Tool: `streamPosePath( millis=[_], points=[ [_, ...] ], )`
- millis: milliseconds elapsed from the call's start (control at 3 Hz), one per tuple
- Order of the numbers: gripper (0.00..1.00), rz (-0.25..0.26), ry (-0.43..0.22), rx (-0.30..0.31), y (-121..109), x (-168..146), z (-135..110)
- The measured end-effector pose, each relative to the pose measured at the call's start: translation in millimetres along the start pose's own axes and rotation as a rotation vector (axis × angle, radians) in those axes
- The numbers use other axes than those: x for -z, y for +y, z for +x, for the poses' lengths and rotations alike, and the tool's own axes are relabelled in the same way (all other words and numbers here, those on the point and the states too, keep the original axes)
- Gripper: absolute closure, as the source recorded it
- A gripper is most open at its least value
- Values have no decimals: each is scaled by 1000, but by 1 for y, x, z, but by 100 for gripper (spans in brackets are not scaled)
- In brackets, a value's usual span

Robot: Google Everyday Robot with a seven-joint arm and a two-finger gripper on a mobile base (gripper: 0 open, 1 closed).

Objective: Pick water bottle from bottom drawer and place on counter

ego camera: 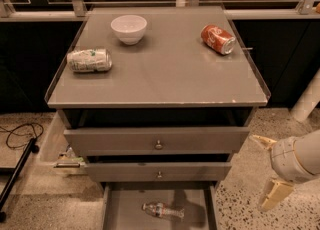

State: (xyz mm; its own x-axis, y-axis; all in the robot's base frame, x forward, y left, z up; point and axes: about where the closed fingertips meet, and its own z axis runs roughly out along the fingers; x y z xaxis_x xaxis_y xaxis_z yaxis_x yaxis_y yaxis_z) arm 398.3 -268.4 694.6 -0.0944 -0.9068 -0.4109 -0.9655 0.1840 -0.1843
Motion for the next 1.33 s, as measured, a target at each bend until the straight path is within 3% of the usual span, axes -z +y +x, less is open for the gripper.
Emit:
streamPosePath(
  millis=[333, 667, 1000, 1333],
  points=[
    [0, -1, 0, 0, 0, 0, 0],
    [0, -66, -27, -32, 21, -55, 15],
    [0, -124, -66, -77, 52, -134, 45],
    [0, -122, -120, -74, 70, -191, 65]
  ],
)
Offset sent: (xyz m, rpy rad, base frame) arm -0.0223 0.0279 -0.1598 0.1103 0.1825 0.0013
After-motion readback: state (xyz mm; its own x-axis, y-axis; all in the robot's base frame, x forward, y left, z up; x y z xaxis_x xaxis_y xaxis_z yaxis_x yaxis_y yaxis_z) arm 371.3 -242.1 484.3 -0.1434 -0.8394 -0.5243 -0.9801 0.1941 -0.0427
